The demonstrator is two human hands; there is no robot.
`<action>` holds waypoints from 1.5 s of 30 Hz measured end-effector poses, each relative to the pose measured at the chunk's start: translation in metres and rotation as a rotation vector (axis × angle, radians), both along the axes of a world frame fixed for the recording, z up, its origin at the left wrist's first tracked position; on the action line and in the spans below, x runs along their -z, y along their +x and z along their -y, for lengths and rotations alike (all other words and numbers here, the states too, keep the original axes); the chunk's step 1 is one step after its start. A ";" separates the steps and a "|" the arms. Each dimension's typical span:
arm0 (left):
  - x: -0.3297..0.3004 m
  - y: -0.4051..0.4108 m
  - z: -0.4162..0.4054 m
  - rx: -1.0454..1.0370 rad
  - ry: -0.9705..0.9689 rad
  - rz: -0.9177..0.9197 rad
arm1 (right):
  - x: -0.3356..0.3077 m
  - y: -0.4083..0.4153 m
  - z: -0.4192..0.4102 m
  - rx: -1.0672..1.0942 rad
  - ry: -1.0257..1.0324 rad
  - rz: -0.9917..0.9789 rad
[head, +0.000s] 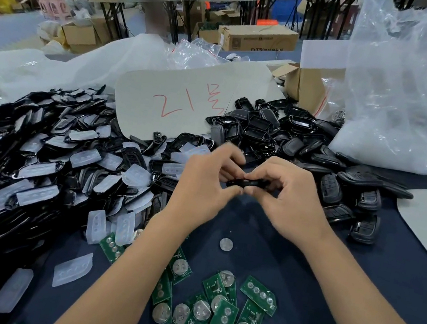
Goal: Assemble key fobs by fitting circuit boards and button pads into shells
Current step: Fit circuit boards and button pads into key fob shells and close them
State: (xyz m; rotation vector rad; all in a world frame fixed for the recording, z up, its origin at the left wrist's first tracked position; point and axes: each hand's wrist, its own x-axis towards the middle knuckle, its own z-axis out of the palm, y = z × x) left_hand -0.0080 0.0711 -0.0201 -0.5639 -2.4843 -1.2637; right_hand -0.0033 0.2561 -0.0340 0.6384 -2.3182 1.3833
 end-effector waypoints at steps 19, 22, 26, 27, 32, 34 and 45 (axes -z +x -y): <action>-0.005 0.000 -0.004 0.213 0.968 0.666 | 0.001 0.002 0.013 -0.014 -0.470 0.352; -0.004 0.000 -0.007 0.277 1.009 0.704 | -0.002 0.004 0.012 -0.040 -0.565 0.421; -0.004 0.000 -0.008 0.296 1.010 0.710 | -0.005 0.005 0.011 -0.057 -0.609 0.453; -0.004 0.000 -0.007 0.297 1.010 0.708 | -0.005 0.005 0.011 -0.055 -0.608 0.454; -0.003 0.001 -0.009 0.278 0.996 0.688 | -0.006 0.004 0.012 -0.059 -0.623 0.486; -0.003 0.002 -0.010 0.273 0.993 0.679 | -0.007 0.005 0.013 -0.063 -0.638 0.489; -0.008 0.002 -0.019 0.148 0.842 0.538 | -0.004 0.004 0.020 0.104 -0.868 0.512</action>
